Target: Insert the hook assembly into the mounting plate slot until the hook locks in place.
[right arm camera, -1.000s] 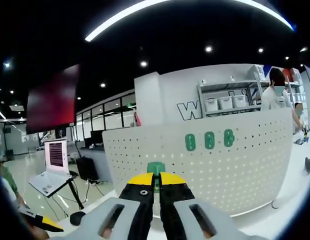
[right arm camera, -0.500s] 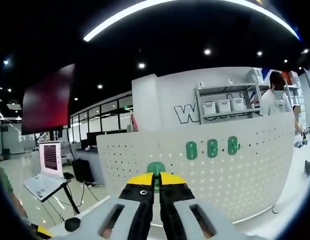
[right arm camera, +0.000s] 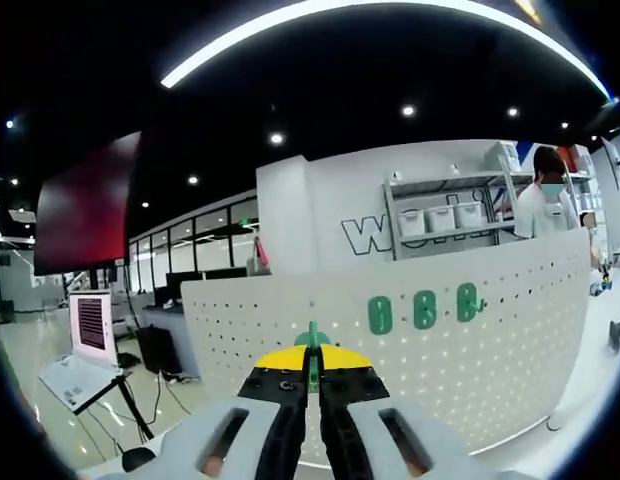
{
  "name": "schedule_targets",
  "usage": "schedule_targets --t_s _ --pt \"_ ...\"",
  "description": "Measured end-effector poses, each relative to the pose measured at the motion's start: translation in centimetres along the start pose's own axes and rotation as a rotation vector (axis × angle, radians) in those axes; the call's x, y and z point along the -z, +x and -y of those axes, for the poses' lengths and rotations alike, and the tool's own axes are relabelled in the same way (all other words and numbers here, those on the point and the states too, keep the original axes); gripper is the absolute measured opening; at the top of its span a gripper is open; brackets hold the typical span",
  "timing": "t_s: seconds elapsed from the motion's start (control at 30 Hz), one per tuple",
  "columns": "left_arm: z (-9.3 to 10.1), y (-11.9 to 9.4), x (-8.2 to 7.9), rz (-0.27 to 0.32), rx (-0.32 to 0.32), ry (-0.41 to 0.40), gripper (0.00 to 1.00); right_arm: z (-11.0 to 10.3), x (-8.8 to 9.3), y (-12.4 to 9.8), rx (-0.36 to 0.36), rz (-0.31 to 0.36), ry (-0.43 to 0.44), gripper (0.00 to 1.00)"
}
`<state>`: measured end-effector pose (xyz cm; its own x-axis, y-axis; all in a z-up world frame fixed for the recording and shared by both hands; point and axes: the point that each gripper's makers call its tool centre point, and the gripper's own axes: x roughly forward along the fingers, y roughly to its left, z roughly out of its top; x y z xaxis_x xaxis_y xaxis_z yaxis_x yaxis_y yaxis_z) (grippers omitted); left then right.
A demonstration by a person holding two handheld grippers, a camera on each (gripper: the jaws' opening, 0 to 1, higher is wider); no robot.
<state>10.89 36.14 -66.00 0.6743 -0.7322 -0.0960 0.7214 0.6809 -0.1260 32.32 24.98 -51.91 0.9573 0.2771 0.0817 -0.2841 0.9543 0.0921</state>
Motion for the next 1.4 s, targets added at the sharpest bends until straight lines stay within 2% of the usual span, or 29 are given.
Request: schedule_targets --t_s 0.2,0.37,0.8,1.4 --pt "0.2 0.0 0.2 -0.004 0.011 -0.005 0.6 -0.4 0.4 0.1 -0.005 -0.011 -0.01 0.01" --pt "0.0 -0.1 0.4 -0.009 0.012 -0.004 0.6 -0.4 0.1 0.3 -0.004 0.004 -0.023 0.01" --pt "-0.8 -0.3 0.7 -0.012 -0.002 -0.019 0.6 -0.2 -1.1 2.3 0.021 0.055 -0.022 0.01" --pt "-1.5 -0.3 0.7 -0.027 0.014 -0.007 0.6 0.9 -1.1 4.7 0.055 0.06 -0.011 0.01"
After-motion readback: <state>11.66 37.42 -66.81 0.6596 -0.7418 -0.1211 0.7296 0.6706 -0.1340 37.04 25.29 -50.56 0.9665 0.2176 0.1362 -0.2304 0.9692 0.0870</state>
